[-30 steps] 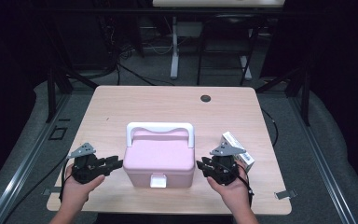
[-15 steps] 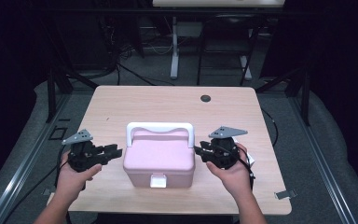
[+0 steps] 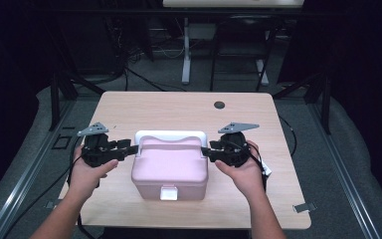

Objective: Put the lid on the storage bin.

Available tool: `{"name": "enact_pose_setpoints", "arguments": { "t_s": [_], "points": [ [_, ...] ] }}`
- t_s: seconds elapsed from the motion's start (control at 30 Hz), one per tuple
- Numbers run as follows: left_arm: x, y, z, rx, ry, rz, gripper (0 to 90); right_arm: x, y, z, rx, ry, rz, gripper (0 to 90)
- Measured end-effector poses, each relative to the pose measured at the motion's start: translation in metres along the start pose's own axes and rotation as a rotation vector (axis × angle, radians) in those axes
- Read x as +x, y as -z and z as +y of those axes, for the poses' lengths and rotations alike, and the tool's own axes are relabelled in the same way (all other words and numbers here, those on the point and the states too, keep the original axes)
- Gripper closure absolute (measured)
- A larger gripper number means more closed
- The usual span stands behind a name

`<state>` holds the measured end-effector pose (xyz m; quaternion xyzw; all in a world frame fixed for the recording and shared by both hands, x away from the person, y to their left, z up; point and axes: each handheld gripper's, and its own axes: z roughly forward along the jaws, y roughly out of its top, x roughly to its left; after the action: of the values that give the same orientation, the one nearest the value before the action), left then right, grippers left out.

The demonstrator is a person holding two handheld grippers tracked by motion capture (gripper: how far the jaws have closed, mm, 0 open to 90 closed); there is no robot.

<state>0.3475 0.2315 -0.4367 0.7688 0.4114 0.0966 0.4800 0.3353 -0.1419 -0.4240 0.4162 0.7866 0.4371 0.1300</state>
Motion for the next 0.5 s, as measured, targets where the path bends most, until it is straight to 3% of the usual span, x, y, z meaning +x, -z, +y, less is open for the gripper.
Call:
{"name": "enact_pose_setpoints", "arguments": {
  "t_s": [0.27,0.5],
  "points": [
    [0.0,-0.011,-0.001,0.025,0.019,0.003,52.8,-0.008,-0.012,-0.003,0.008,-0.031,0.042,55.7],
    [-0.005,-0.019,0.0,0.039,0.006,-0.009,57.7,-0.009,-0.014,-0.006,0.009,-0.038,0.059,58.4]
  ]
}}
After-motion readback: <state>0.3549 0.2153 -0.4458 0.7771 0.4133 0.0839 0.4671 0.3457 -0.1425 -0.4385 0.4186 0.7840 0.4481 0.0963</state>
